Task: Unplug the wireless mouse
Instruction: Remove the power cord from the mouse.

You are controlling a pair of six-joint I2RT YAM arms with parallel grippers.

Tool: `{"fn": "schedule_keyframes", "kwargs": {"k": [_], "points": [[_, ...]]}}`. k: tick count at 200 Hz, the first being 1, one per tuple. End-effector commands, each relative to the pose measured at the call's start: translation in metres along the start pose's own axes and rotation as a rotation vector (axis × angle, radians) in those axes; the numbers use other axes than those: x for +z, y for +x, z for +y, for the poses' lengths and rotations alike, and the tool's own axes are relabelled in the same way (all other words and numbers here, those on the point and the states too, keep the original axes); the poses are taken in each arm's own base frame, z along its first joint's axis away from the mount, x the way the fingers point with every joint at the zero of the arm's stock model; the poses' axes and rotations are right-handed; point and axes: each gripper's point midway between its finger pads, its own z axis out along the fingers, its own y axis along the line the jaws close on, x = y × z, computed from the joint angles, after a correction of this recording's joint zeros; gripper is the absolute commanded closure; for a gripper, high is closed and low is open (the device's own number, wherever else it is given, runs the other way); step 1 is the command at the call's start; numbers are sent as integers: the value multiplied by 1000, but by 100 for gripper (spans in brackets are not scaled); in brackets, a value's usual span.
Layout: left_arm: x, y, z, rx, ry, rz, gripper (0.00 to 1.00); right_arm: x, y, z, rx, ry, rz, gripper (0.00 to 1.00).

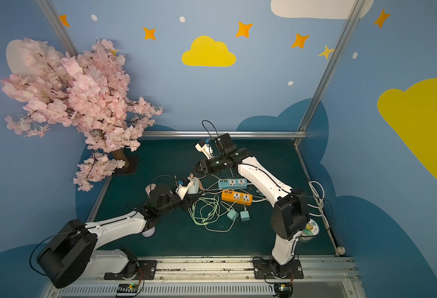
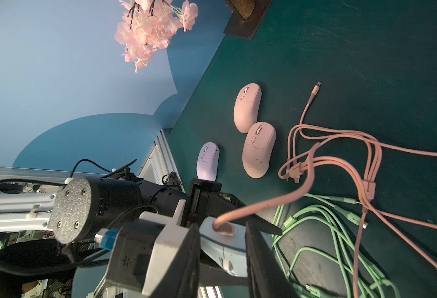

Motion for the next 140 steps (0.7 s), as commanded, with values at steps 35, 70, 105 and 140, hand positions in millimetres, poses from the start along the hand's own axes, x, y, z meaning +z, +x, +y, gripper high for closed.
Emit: {"fn": "schedule_keyframes", "kwargs": {"k": [35,70,105,140], "points": [[0,-15,-4,7,32,-38,90,7,-4,1,-2,19,10,82],[0,-14,-4,5,33,-36,90,3,-6,6,-13,14,8,100],[0,-14,-5,3,35,-34,90,-3,-8,22,-41,-36,5,100],[-1,-13,-5,3,33,-32,90,-8,-6,44,-82,-109,2,100]]}}
